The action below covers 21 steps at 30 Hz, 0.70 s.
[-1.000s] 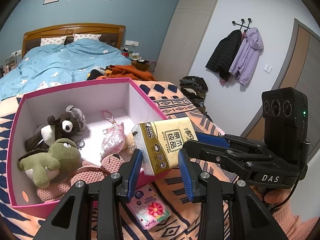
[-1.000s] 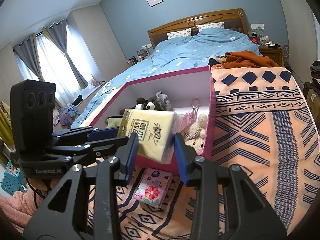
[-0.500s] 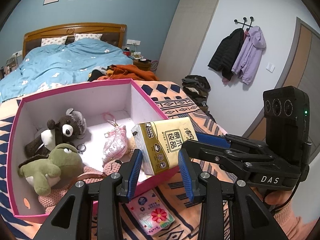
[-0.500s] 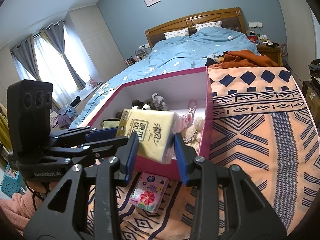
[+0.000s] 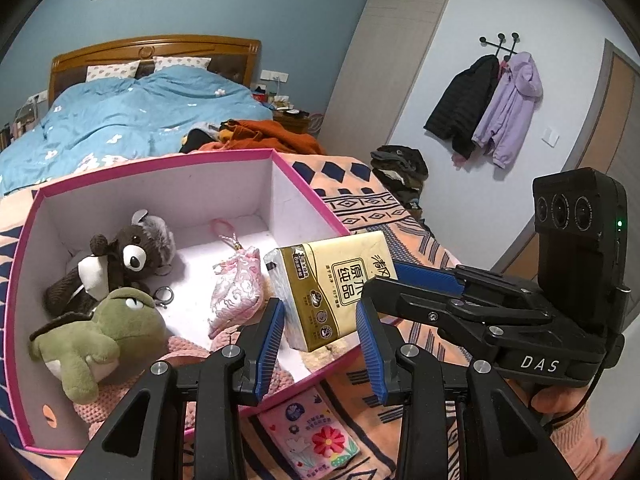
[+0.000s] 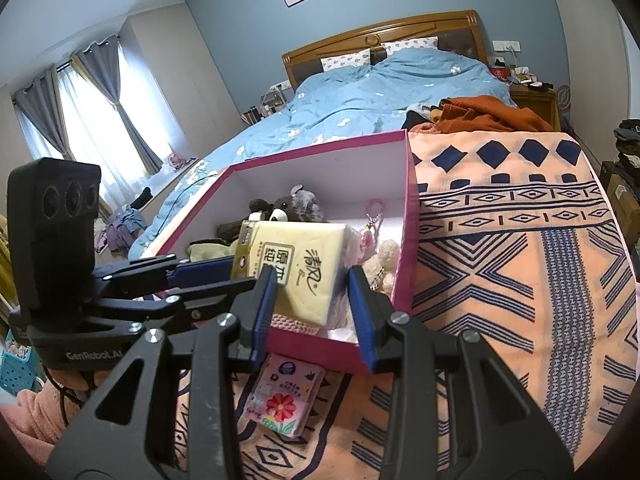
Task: Organize objects
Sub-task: 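Lower the cream tissue pack into the pink box and open the right gripper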
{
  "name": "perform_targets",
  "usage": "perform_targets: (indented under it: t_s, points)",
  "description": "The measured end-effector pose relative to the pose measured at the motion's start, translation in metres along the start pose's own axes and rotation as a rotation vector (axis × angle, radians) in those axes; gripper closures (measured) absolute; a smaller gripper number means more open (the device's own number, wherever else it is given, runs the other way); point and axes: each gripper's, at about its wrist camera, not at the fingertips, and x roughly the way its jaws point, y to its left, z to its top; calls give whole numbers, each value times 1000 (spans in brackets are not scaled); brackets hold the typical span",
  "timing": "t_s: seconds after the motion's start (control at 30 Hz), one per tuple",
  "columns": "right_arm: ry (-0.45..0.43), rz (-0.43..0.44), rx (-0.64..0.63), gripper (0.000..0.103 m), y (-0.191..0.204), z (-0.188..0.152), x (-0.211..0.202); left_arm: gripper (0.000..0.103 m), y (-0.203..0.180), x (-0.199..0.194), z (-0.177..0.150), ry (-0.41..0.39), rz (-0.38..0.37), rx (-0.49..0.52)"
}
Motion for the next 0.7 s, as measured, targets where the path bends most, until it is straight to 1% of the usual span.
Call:
perform_targets:
  t_s: [0.2,0.4,0.57,0.7]
  points:
    - [21,-12,4,64,-3,0,7,66,7,8,-1,22,-12,-25]
    - [40,-19,7,64,-4,0,13,66,13,17,-2,51,-5,-41]
    - [55,-48,-9,64,0,1,19,66,20,24,-3,66,-5,-65]
    - [40,-76,-9,64,0,1,19,66,21,24,-4,54,32,-52]
